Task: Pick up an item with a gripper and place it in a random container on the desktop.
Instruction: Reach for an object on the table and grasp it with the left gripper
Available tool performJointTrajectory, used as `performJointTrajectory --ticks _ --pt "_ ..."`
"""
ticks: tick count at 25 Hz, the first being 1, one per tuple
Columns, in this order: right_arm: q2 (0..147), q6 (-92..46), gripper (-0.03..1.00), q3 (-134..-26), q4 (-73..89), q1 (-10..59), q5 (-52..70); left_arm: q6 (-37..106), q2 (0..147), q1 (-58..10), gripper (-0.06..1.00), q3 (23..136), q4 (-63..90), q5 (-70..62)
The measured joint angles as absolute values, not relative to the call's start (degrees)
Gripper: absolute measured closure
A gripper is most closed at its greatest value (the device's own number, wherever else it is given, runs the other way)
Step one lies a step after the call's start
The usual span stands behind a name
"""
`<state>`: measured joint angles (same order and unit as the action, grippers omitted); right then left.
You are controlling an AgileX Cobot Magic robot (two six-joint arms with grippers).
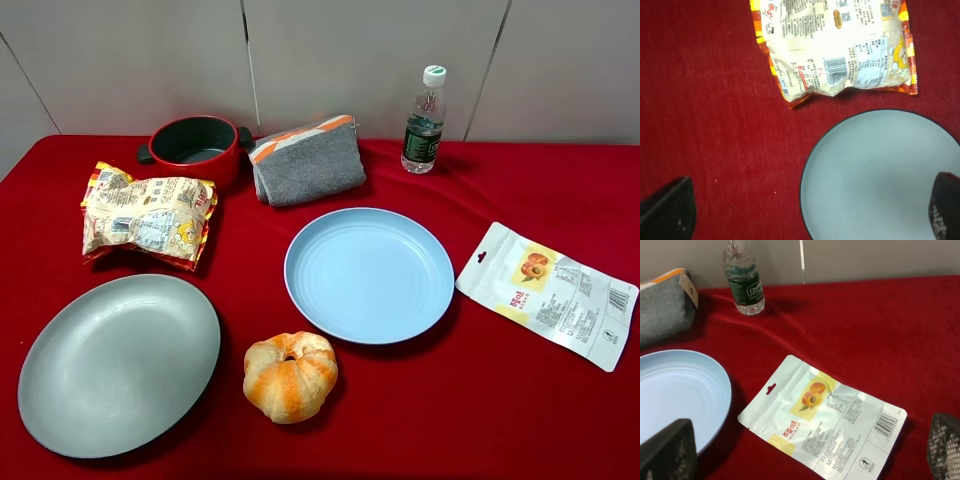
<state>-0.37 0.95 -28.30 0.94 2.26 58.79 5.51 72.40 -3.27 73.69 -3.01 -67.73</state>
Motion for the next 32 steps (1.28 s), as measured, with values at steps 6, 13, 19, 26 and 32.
performJointTrajectory --ticks 6,13,19,26,32 --pt "-0.4 0.9 0.28 -28.3 0.9 2.3 58.8 6.7 80.2 -3.3 -0.03 73.9 -3.0 -67.7" --pt "-0.4 0.9 0.28 -28.3 0.9 2.3 58.8 8.2 88.0 -3.3 -0.05 73.9 -3.0 -66.5" --pt "-0.4 0.9 0.28 -28.3 0.9 2.3 58.8 9.2 93.9 -3.3 -0.05 73.9 -3.0 -62.6" --pt "-0.4 0.9 0.28 -28.3 0.9 2.3 58.8 9.7 99.5 -5.8 -0.05 73.9 -4.6 -56.6" --pt "-0.4 0.9 0.28 -28.3 0.9 2.3 58.8 9.8 104.7 -7.5 -0.05 73.9 -5.2 -51.8"
